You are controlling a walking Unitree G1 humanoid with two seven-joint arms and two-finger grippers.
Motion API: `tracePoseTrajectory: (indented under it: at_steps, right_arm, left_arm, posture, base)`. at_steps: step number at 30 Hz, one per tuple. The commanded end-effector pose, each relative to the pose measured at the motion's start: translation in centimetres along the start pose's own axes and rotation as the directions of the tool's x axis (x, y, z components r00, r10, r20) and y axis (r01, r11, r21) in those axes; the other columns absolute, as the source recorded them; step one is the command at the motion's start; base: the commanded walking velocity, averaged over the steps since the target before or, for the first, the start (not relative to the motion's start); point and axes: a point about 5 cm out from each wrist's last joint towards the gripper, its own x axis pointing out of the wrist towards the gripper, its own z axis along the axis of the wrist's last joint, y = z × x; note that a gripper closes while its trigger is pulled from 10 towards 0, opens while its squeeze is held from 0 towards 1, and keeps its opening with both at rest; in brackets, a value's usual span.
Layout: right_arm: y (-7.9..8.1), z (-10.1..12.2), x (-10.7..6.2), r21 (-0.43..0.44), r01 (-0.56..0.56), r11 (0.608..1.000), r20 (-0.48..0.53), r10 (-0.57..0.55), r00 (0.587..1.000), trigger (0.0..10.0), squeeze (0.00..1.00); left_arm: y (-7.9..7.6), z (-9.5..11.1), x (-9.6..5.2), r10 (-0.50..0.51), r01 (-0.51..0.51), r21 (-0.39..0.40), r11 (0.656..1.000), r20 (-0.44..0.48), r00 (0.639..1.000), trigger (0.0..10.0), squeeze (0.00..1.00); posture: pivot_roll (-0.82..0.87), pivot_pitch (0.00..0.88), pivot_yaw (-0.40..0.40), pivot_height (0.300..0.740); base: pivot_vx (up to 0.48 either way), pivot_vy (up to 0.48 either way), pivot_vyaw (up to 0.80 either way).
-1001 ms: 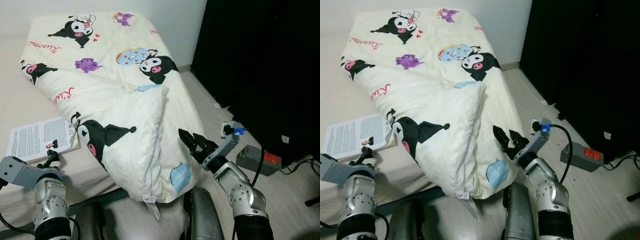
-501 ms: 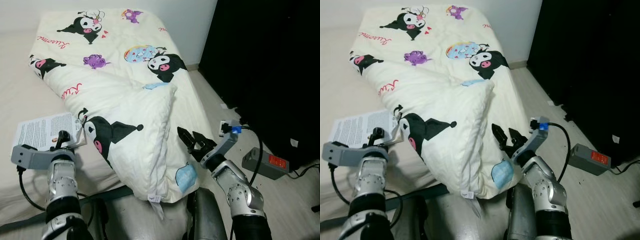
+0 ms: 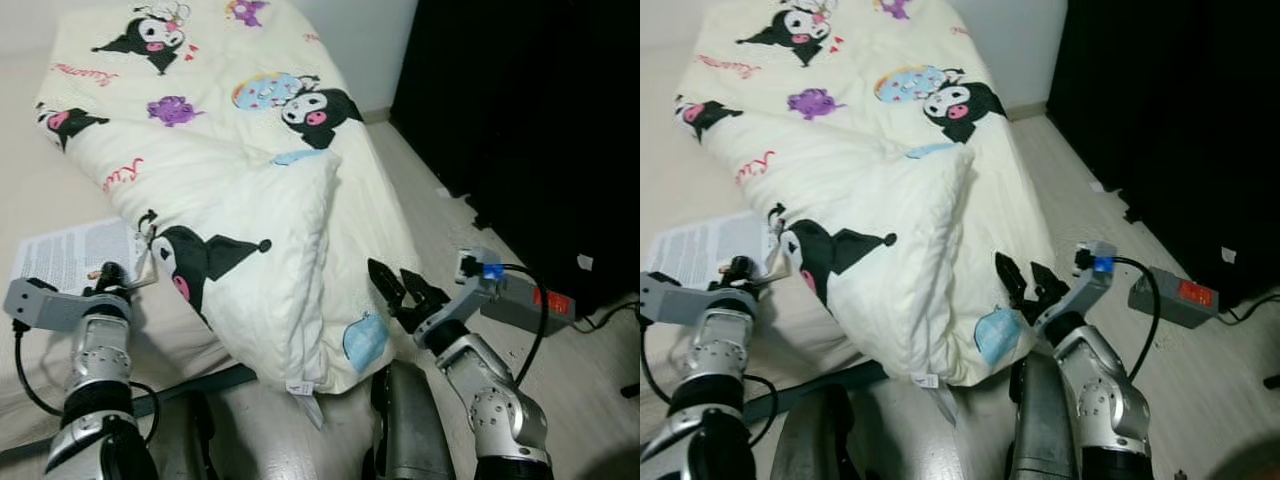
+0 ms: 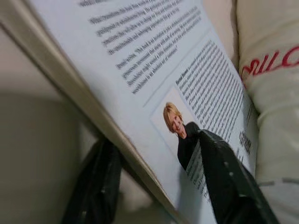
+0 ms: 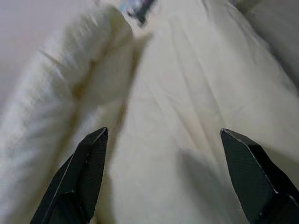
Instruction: Clean up the room
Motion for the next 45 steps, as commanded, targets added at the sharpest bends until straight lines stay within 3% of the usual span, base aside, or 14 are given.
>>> tracePoseTrajectory:
  at_steps: [1,4,5,7,9,13,17,21,25,32,33,35,40,45]
  right_arm:
    - [0.5,0.4,0.0,0.052,-0.036,0.998,0.024,0.035,0.999,10.0,0.00]
    - [1.4,1.1,0.2,0.113,-0.095,0.989,0.064,0.088,0.994,10.0,0.00]
    - [2.8,2.4,0.5,0.219,-0.204,0.954,0.159,0.171,0.972,10.0,0.00]
    - [3.3,2.9,0.6,0.259,-0.250,0.933,0.201,0.201,0.959,10.0,0.00]
    - [4.5,1.8,1.5,0.252,-0.283,0.925,0.116,0.262,0.958,10.0,0.00]
    - [4.8,1.4,1.8,0.258,-0.287,0.922,0.095,0.272,0.958,10.0,0.00]
    - [5.6,-0.2,3.4,0.291,-0.277,0.915,0.025,0.283,0.959,10.0,0.00]
    - [3.6,-2.1,5.8,0.263,-0.049,0.964,-0.129,0.086,0.988,10.0,0.00]
    - [3.2,-1.8,6.8,0.276,-0.009,0.961,-0.145,0.051,0.988,10.0,0.00]
    - [3.5,-1.7,7.7,0.263,-0.042,0.964,-0.175,0.091,0.980,10.0,0.00]
    - [3.7,-1.8,7.7,0.258,-0.057,0.965,-0.181,0.107,0.978,9.1,0.00]
    - [4.0,-1.8,7.9,0.242,-0.101,0.965,-0.184,0.148,0.972,0.0,0.00]
    - [3.8,-1.4,8.2,0.214,-0.108,0.971,-0.180,0.148,0.972,0.0,0.00]
    - [3.4,-0.9,8.4,0.188,-0.100,0.977,-0.185,0.136,0.973,0.0,0.00]
  left_arm:
    - [1.3,-0.3,-0.1,0.046,-0.046,0.003,0.999,-0.020,0.999,0.0,0.00]
    - [0.9,-0.1,0.1,0.036,-0.036,-0.005,0.999,-0.011,0.999,0.0,0.00]
    - [0.1,0.6,0.3,0.010,-0.010,-0.017,1.000,0.017,1.000,0.0,0.00]
    - [-0.5,1.0,0.5,-0.009,0.009,-0.011,1.000,0.033,0.999,0.0,0.00]
    - [-2.7,3.1,0.8,-0.102,0.093,0.087,0.992,0.114,0.988,0.0,0.00]
    - [-3.4,3.9,0.9,-0.136,0.118,0.132,0.984,0.139,0.981,0.0,0.00]
    - [-5.9,7.9,0.6,-0.258,0.149,0.376,0.915,0.257,0.931,0.0,0.00]
    - [-8.6,11.4,-0.9,-0.412,0.109,0.637,0.763,0.349,0.841,0.0,0.00]
    - [-10.2,12.4,-2.1,-0.495,0.107,0.708,0.698,0.370,0.786,0.0,0.00]
    - [-11.6,12.2,-3.3,-0.555,0.123,0.741,0.660,0.371,0.745,0.0,0.00]
    - [-11.8,11.9,-3.5,-0.564,0.131,0.745,0.654,0.365,0.741,0.0,0.00]
    - [-12.0,10.4,-3.7,-0.587,0.152,0.769,0.621,0.328,0.740,0.0,0.00]
    - [-12.1,9.1,-3.9,-0.610,0.155,0.802,0.576,0.297,0.734,0.0,0.00]
    - [-12.7,9.3,-4.0,-0.617,0.156,0.796,0.585,0.312,0.722,0.0,0.00]
  posture:
    - [-0.11,0.373,0.000,0.434]
    - [-0.11,0.353,-0.002,0.434]
    - [-0.10,0.336,0.000,0.434]
    - [-0.10,0.328,0.000,0.434]
    - [-0.08,0.320,0.001,0.434]
    - [-0.06,0.315,-0.001,0.434]
    - [-0.03,0.284,-0.010,0.434]
    - [0.01,0.247,-0.022,0.434]
    - [0.02,0.202,-0.029,0.434]
    - [0.02,0.143,-0.036,0.434]
    - [0.02,0.143,-0.036,0.434]
    - [0.01,0.106,-0.030,0.434]
    - [-0.02,0.068,-0.029,0.434]
    - [-0.02,0.045,-0.033,0.434]
  base:
    - [0.000,0.000,0.00]
    - [0.000,0.000,0.00]
    - [0.000,0.000,0.00]
    - [0.000,0.000,0.00]
    - [0.000,0.000,0.00]
    - [0.000,0.000,0.00]
    - [0.000,0.000,0.00]
    - [0.000,0.000,0.00]
    - [0.000,0.000,0.00]
    - [0.000,0.000,0.00]
    - [0.000,0.000,0.00]
    - [0.000,0.000,0.00]
    - [0.000,0.000,0.00]
    - [0.000,0.000,0.00]
